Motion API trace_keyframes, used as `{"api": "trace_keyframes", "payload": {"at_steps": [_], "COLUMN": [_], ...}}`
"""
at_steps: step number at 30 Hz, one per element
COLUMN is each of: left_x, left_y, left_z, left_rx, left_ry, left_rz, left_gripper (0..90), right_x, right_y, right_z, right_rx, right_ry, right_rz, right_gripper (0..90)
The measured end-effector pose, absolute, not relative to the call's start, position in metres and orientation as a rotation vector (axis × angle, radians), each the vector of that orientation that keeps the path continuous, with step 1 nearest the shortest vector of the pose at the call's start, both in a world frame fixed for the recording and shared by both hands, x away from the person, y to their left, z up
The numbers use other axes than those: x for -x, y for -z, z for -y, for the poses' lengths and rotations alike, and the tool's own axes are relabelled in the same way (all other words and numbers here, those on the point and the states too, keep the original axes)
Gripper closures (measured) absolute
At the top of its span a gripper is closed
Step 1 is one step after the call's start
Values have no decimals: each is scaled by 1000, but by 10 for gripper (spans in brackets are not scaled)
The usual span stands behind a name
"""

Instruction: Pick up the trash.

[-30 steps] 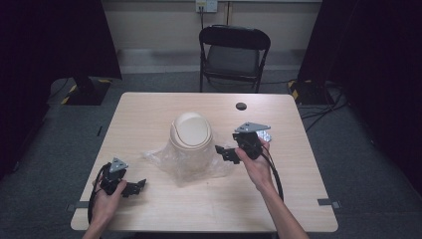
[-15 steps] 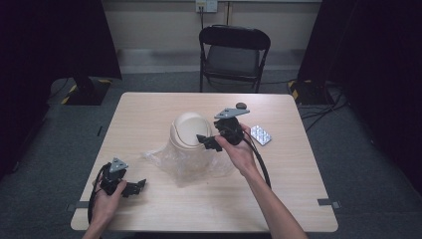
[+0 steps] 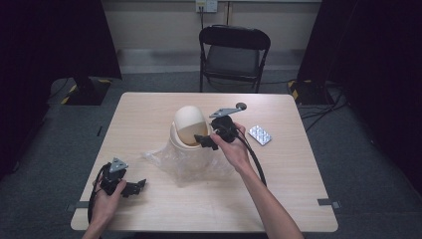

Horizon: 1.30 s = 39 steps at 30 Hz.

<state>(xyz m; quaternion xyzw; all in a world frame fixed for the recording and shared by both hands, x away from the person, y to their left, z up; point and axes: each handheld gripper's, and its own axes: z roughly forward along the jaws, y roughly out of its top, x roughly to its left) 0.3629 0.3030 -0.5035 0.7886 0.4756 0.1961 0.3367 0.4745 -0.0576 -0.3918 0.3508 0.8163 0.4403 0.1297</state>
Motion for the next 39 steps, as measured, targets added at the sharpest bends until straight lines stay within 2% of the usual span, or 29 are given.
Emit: {"api": "trace_keyframes", "payload": {"at_steps": [16, 39], "left_x": [-363, -363], "left_y": [503, 503], "left_z": [-303, -303], "left_rx": [-2056, -2055], "left_ry": [-509, -510], "left_rz": [-1241, -1241], "left_gripper": [0, 0], "right_x": [-488, -467], "right_y": [400, 378], "right_z": [60, 79], "right_rx": [-1075, -1041], "right_ry": [-1286, -1393], "right_rz": [-2328, -2286], "right_gripper": [165, 161]}}
